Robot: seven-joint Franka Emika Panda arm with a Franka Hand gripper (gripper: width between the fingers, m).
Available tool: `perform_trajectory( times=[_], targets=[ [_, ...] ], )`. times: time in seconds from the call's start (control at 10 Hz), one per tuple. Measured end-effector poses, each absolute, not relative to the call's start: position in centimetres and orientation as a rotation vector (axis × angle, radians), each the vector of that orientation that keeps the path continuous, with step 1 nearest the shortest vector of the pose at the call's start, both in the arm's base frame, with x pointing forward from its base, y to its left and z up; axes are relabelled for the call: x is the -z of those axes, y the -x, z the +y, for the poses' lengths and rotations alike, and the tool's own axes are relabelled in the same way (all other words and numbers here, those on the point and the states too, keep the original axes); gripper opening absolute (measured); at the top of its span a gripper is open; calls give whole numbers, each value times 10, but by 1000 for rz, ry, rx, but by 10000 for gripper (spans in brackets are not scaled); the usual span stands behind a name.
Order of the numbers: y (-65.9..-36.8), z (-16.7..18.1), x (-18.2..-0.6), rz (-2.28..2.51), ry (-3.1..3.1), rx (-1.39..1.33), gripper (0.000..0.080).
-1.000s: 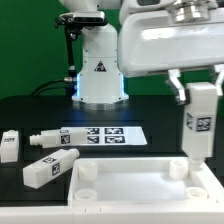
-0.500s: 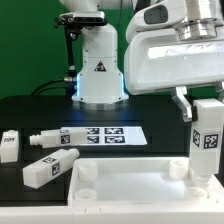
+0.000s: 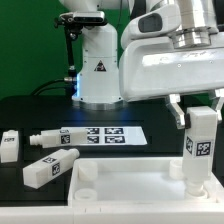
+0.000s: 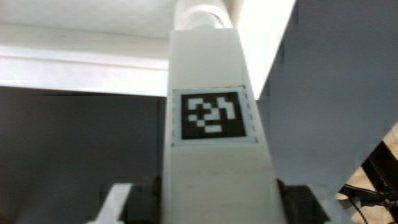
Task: Assemble desk
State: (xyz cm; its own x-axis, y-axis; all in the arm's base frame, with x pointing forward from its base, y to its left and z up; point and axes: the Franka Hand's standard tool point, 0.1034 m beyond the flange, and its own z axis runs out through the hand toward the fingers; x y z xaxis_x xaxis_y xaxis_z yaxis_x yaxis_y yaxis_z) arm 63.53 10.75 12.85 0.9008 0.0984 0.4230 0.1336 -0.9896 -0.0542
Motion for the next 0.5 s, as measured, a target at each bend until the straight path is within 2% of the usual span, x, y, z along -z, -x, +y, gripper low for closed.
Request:
perform_trajectory(
  times=[0.3,0.5],
  targets=[
    [-632,110,-115,-190,2986,644,285],
    [-631,112,-113,-197,2983,686,285]
  ],
)
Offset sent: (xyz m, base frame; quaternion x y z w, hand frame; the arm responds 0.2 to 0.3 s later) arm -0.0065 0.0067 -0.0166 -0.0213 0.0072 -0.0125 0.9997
